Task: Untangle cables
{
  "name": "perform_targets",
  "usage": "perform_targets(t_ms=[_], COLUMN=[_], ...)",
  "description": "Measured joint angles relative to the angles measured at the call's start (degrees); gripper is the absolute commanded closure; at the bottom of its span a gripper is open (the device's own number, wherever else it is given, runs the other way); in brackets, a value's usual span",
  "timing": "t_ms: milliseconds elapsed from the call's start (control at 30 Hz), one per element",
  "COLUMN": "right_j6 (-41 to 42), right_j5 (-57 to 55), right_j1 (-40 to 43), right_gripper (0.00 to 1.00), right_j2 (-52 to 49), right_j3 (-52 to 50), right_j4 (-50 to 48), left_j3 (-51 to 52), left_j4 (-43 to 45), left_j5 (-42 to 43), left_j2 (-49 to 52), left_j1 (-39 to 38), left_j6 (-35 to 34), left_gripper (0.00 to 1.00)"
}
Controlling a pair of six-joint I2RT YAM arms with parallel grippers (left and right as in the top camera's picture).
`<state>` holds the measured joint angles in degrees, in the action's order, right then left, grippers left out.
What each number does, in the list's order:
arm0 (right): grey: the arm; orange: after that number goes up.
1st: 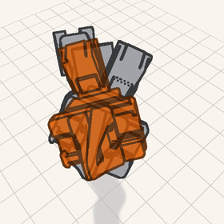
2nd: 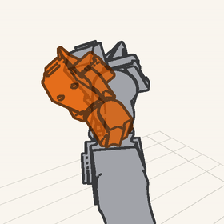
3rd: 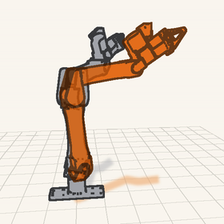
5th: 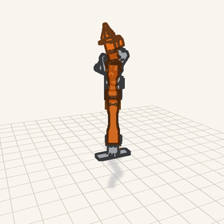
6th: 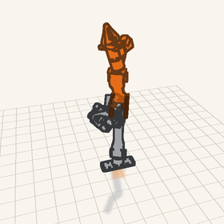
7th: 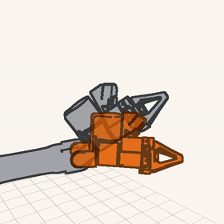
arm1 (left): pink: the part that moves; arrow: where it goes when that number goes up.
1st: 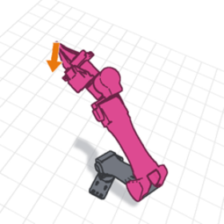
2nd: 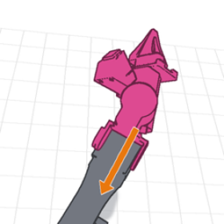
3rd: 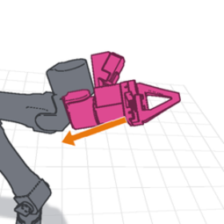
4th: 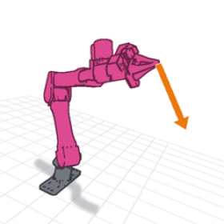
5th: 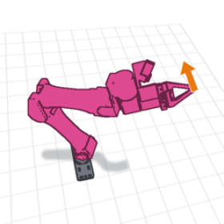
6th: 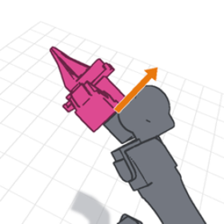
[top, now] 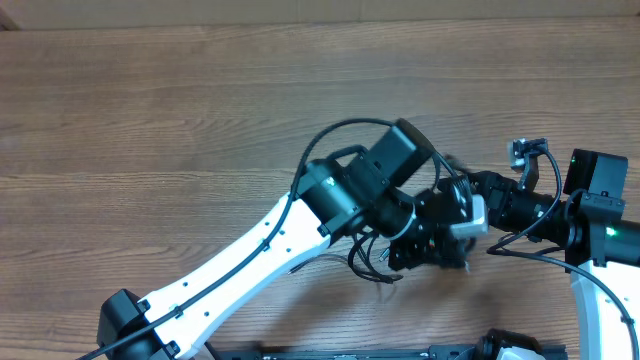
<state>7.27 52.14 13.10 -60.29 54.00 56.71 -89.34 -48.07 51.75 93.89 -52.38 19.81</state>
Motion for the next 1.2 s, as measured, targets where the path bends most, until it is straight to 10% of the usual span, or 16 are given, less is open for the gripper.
perform_targets(t_ms=[1200], right_j6=[0.5], right_j5=[-6.6], right_j1=[0.0], right_gripper=[0.18], right_j2=[-0.1], right_j3=[0.0], right_j4=[1.1], left_j3=[0.0], left_j4=[1.9], left_j5=[3.6], left_j2=[0.0], left_j1=[21.0], left_j6=[-15.7], left_gripper=[0.96])
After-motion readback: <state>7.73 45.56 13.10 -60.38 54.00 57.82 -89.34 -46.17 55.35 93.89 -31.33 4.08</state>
